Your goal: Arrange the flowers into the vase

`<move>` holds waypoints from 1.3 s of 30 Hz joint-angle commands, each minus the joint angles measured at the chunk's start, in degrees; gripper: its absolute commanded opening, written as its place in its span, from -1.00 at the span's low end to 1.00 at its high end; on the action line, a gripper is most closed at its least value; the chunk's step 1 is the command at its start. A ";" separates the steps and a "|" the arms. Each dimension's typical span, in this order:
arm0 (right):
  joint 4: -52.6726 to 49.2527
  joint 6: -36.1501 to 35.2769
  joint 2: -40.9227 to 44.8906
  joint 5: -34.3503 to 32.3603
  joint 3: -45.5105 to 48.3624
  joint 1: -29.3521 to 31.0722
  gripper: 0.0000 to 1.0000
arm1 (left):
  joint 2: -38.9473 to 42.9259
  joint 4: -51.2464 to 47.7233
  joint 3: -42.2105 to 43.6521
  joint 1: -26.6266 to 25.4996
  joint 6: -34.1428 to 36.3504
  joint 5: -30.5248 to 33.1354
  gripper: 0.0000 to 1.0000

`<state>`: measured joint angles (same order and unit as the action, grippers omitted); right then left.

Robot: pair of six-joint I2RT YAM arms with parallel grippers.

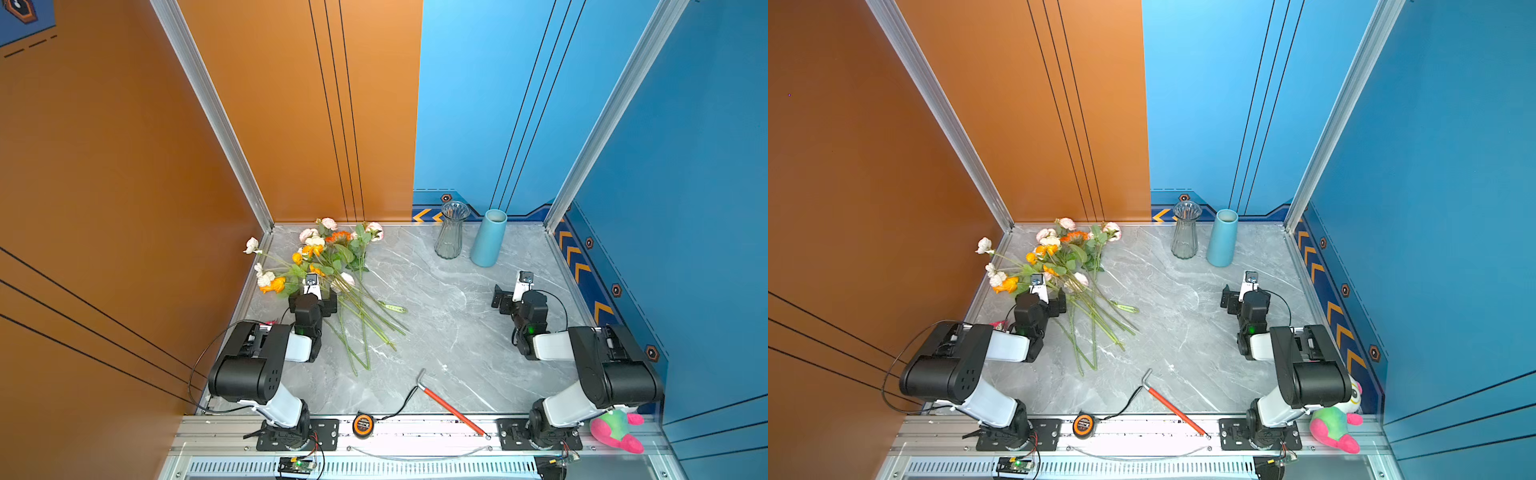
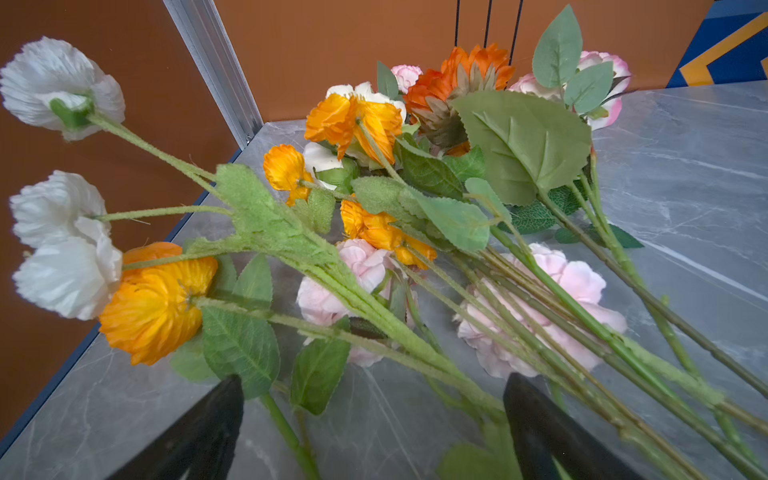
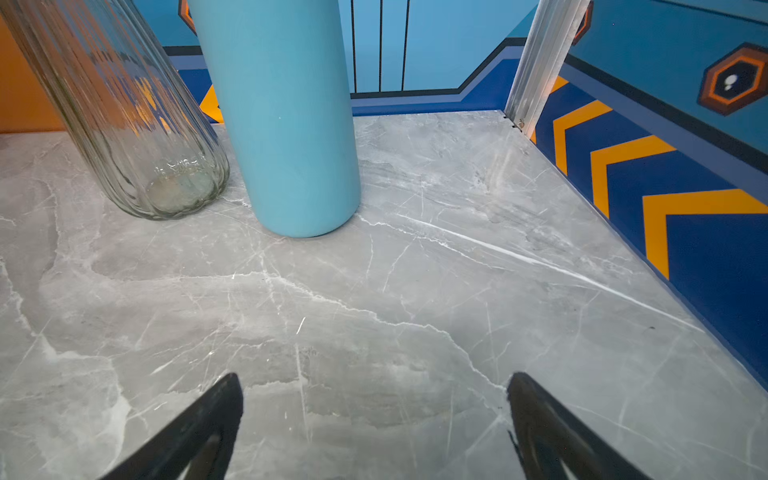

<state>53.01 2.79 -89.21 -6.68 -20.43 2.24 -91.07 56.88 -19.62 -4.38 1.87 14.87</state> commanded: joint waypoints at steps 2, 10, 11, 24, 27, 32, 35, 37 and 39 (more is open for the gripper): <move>-0.88 0.19 0.57 -0.52 -0.93 -0.22 1.00 | 0.94 -0.54 -0.88 0.41 -0.37 -0.55 0.96; -0.81 0.22 0.62 -0.31 -0.83 -0.31 1.00 | 0.98 -0.55 -0.91 0.34 -0.32 -0.52 0.96; -0.81 0.23 0.60 -0.26 -0.93 -0.31 1.00 | 0.97 -0.54 -0.93 0.34 -0.31 -0.52 0.96; -0.83 0.47 0.62 0.86 -0.87 -0.72 1.00 | 1.28 -0.38 -0.64 0.38 -0.32 -1.00 0.96; 0.24 -0.54 2.55 1.64 0.51 -0.18 1.00 | 4.77 0.03 1.25 0.34 0.36 -3.26 0.96; 3.48 0.25 12.09 -1.66 7.25 0.48 1.00 | 13.60 -0.81 5.30 -0.46 0.34 -2.19 0.96; -2.16 1.93 18.11 -1.83 7.91 0.23 1.00 | 19.55 -7.05 5.44 -3.13 -0.78 2.15 0.96; -12.78 2.20 22.29 0.31 4.77 0.21 1.00 | 23.83 -11.50 5.34 -4.55 -2.74 2.72 0.96; -16.77 3.01 25.03 1.41 3.78 0.22 1.00 | 27.72 -14.19 5.29 -8.43 -0.32 7.39 0.96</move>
<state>45.91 3.97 -67.26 -6.66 -14.39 2.35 -67.35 49.12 -14.61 -9.72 1.15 16.78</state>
